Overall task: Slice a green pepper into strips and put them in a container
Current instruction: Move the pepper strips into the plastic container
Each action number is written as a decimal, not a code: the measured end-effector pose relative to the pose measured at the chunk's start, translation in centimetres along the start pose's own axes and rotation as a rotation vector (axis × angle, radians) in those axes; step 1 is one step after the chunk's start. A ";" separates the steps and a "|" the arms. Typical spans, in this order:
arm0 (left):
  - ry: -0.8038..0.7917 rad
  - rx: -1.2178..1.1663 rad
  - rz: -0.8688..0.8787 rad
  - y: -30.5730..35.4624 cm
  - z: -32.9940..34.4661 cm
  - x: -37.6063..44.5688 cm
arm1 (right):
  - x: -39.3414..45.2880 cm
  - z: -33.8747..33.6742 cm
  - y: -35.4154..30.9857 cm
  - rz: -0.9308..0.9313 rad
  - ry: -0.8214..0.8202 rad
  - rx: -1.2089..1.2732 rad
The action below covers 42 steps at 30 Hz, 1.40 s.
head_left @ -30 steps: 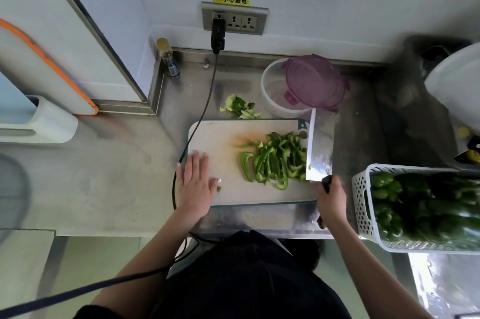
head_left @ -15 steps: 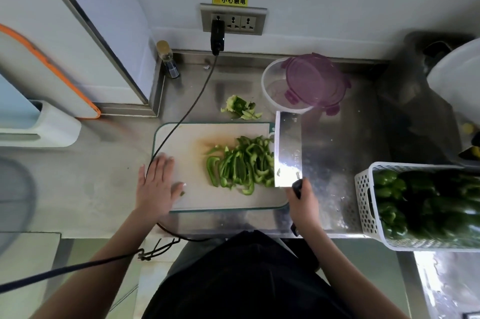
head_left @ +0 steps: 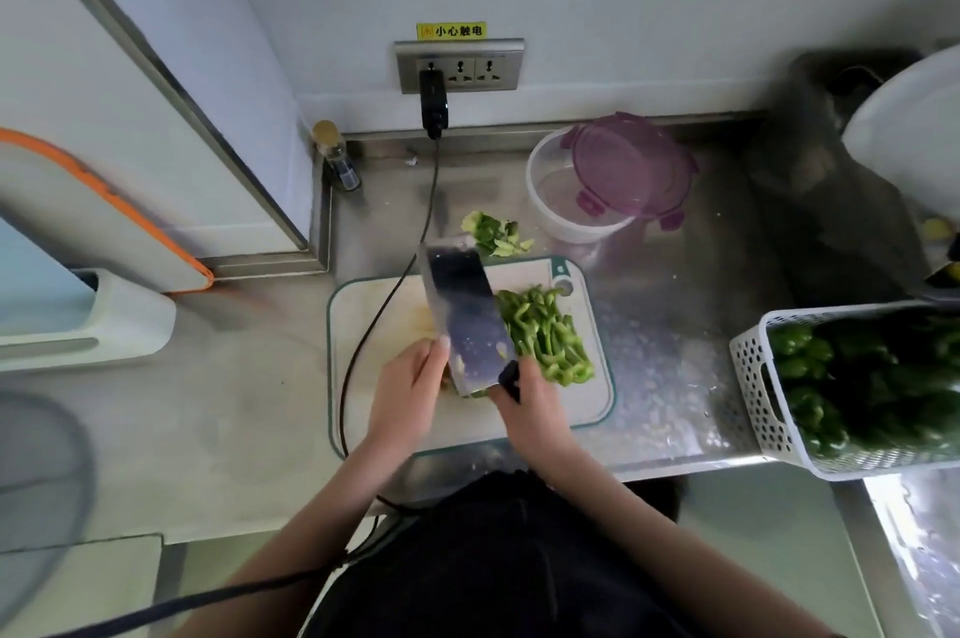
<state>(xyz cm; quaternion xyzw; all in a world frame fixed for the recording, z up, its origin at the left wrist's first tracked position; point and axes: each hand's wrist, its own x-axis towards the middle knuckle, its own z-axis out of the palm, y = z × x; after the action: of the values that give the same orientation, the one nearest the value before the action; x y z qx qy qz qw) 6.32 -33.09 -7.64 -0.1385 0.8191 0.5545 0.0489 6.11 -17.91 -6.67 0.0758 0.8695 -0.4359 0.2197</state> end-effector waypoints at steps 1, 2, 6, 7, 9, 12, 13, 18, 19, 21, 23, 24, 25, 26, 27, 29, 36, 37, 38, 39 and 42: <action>0.003 -0.045 -0.077 -0.3 -0.2 -0.7 | 0.1 1.2 -0.7 -0.001 -0.036 0.004; 0.004 -0.096 -0.164 -0.9 -0.3 -1.3 | 0.2 2.3 -1.5 0.012 -0.071 0.016; 0.018 -0.296 -0.490 -3.1 -1.6 -3.6 | 0.4 6.0 -3.8 0.108 -0.142 0.072; 0.040 -0.330 -0.557 -3.6 -2.0 -3.9 | 0.4 6.7 -4.1 0.126 -0.143 0.082; 0.092 -0.377 -0.668 -4.2 -2.8 -4.2 | 0.4 7.7 -4.2 0.149 -0.142 0.100; 0.129 -0.324 -0.686 -4.9 -3.6 -4.8 | -0.1 8.1 -4.0 0.114 -0.147 0.038; 0.110 -0.206 -0.637 -5.2 -3.9 -5.0 | -0.3 7.9 -3.8 0.081 -0.143 -0.012; -0.037 0.604 -0.280 -6.7 -5.3 -5.5 | -0.5 6.1 -2.3 0.006 -0.099 -0.123; -0.040 0.681 -0.272 -6.8 -5.5 -5.4 | -0.7 5.7 -2.0 0.011 -0.093 -0.115; -0.046 0.861 -0.263 -6.8 -6.2 -5.0 | -0.8 5.1 -1.4 0.025 -0.093 -0.096; -0.039 1.022 -0.262 -7.4 -7.2 -4.3 | -0.8 4.8 -1.1 0.038 -0.100 -0.083; -0.032 1.067 -0.271 -7.7 -7.8 -3.8 | -0.7 4.8 -1.1 0.042 -0.104 -0.082; -0.042 1.093 -0.284 -7.9 -8.4 -3.3 | -0.7 4.8 -1.0 0.042 -0.108 -0.082; -0.057 1.105 -0.292 -8.0 -8.9 -2.7 | -0.7 4.8 -1.0 0.041 -0.112 -0.084; -0.061 1.109 -0.300 -8.0 -9.4 -2.1 | -0.8 4.8 -0.9 0.038 -0.115 -0.084; -0.023 1.116 -0.320 -8.0 -10.4 -1.1 | -0.8 4.8 -1.0 0.029 -0.121 -0.089; 0.138 0.872 -0.450 -8.6 -12.5 0.8 | -0.7 5.2 -1.3 0.033 -0.097 -0.082; 0.151 0.808 -0.460 -8.3 -13.0 1.2 | -0.6 5.2 -1.3 0.041 -0.095 -0.079; 0.189 0.714 -0.460 -7.7 -13.7 1.7 | -0.6 5.2 -1.4 0.046 -0.091 -0.078; 0.242 0.618 -0.443 -6.8 -14.6 2.4 | -0.5 5.3 -1.5 0.049 -0.084 -0.077; 0.416 0.434 -0.297 -2.5 -18.2 5.2 | -0.3 5.3 -1.9 0.049 -0.058 -0.061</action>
<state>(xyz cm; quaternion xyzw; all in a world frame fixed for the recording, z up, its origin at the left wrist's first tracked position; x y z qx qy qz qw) 3.44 -51.67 -4.18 -0.3530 0.8813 0.3139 -0.0106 7.43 -23.25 -8.00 0.0777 0.8735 -0.4056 0.2576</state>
